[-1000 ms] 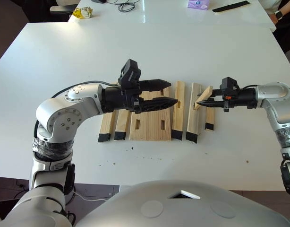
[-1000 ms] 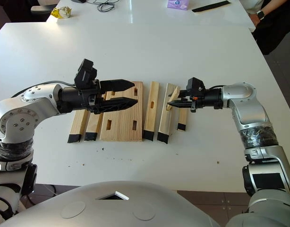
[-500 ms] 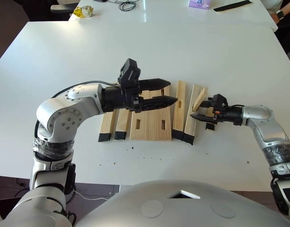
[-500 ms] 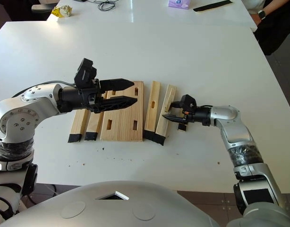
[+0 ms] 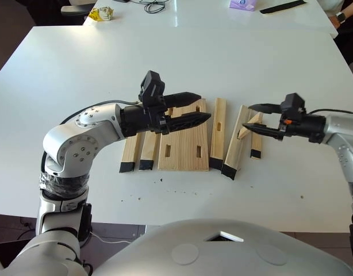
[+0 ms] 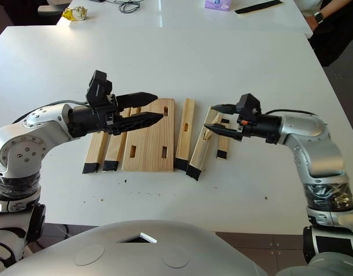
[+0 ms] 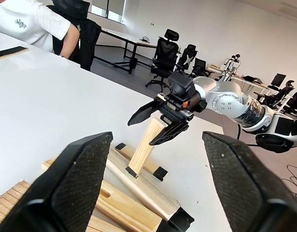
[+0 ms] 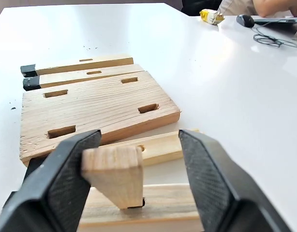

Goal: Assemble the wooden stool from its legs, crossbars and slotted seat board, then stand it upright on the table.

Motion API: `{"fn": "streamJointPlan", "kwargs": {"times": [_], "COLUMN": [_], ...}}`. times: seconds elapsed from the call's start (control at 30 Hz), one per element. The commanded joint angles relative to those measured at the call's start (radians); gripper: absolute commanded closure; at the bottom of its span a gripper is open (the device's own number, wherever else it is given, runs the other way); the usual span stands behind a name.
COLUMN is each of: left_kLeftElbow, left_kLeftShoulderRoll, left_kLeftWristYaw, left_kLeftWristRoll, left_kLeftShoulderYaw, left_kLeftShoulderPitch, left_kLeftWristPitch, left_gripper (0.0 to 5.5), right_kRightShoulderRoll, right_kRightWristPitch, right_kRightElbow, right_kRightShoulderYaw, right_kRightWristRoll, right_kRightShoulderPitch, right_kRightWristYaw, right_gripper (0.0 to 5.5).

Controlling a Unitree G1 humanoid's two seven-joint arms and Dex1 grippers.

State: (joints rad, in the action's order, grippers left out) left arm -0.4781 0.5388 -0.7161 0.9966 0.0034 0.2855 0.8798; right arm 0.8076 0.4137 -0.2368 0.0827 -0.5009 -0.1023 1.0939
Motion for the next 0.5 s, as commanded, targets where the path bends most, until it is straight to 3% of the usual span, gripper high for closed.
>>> {"fn": "streamJointPlan", "kwargs": {"times": [0.03,0.2,0.5], "left_kLeftElbow": [-0.016,-0.015,0.006], "left_kLeftShoulderRoll": [0.004,0.003,0.009], "left_kLeftWristYaw": [0.009,0.013,0.000], "left_kLeftWristRoll": [-0.011,-0.012,-0.005], "left_kLeftShoulderYaw": [0.009,0.011,-0.004], "left_kLeftShoulderPitch": [-0.010,-0.015,0.013], "left_kLeftWristPitch": [-0.012,-0.019,-0.010], "left_gripper": [2.04,2.04,2.04], "right_kRightShoulderRoll": [0.044,0.002,-0.138], "right_kRightWristPitch": [0.138,0.272,0.234], "right_kRightElbow": [-0.142,-0.227,-0.217], "right_kRightShoulderYaw": [0.135,0.222,0.072], "right_kRightWristRoll": [-0.194,-0.434,-0.380], "right_kRightShoulderPitch": [-0.048,-0.150,-0.161], "right_kRightWristYaw": [-0.020,-0.156,-0.269], "right_gripper": [2.55,2.55,2.55]}}
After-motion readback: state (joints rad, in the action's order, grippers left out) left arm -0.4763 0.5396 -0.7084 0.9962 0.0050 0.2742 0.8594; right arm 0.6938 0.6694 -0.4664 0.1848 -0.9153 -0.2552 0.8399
